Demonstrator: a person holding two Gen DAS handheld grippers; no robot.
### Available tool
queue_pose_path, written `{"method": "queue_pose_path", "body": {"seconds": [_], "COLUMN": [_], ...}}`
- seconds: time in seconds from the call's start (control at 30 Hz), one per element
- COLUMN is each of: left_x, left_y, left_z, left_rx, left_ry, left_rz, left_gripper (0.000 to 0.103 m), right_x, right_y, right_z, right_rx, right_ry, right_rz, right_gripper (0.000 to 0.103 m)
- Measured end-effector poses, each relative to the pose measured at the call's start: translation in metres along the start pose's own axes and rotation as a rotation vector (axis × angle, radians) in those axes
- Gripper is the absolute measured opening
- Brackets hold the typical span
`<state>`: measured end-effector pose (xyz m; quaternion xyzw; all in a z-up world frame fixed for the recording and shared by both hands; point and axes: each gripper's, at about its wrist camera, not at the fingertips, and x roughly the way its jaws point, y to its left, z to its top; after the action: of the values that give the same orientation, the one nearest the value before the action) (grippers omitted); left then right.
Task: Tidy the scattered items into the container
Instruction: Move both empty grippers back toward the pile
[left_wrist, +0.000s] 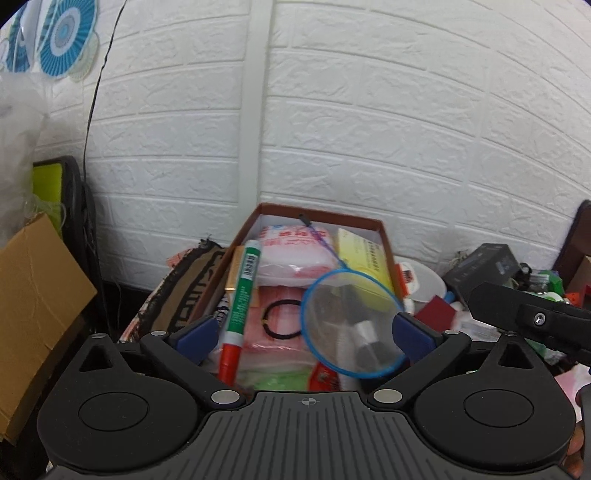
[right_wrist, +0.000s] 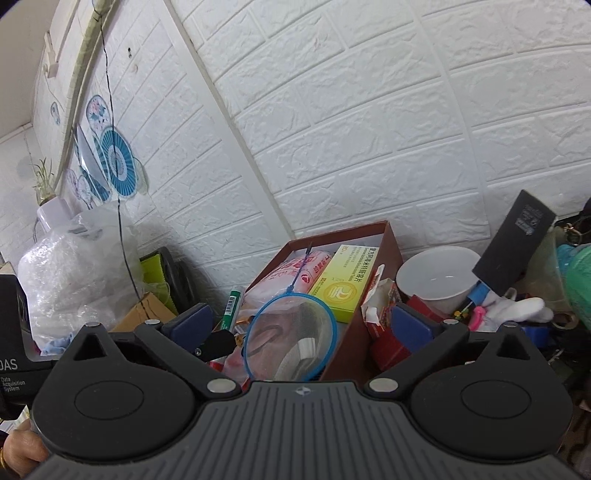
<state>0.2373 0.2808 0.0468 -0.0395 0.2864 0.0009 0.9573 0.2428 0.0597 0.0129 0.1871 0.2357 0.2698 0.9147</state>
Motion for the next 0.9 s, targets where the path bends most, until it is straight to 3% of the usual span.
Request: {"method": "queue_pose_path", "body": {"seconds": [0.27, 0.57, 0.73, 0.9], "left_x": [-0.032, -0.047, -0.055, -0.051], "left_y": [-0.058, -0.125, -0.155, -0.185], "left_z": [-0.019, -0.057, -0.09, -0.125], "left_rx": [0.079, 0.106, 0.081, 0.067], "left_ry": [-0.035, -0.016, 0.003, 0.057], "left_rz": [0.017, -0.039, -0.108, -0.195], "left_gripper": [0.103, 0.103, 0.103, 0.103], "right_x": [-0.059, -0.125, -0.165, -0.207], "right_y": [-0.023, -0.056, -0.077, -0.104], "right_z": [-0.001, -0.012, -0.024, -0.046], "right_rx": [0.038, 0.013, -0.051, -0.131], "right_ry": [-0.006, -0.036, -0.039, -0.037], "right_rz": [-0.001, -0.04, -0.08, -0.192], "right_gripper": [0.103, 0.103, 0.103, 0.103]}}
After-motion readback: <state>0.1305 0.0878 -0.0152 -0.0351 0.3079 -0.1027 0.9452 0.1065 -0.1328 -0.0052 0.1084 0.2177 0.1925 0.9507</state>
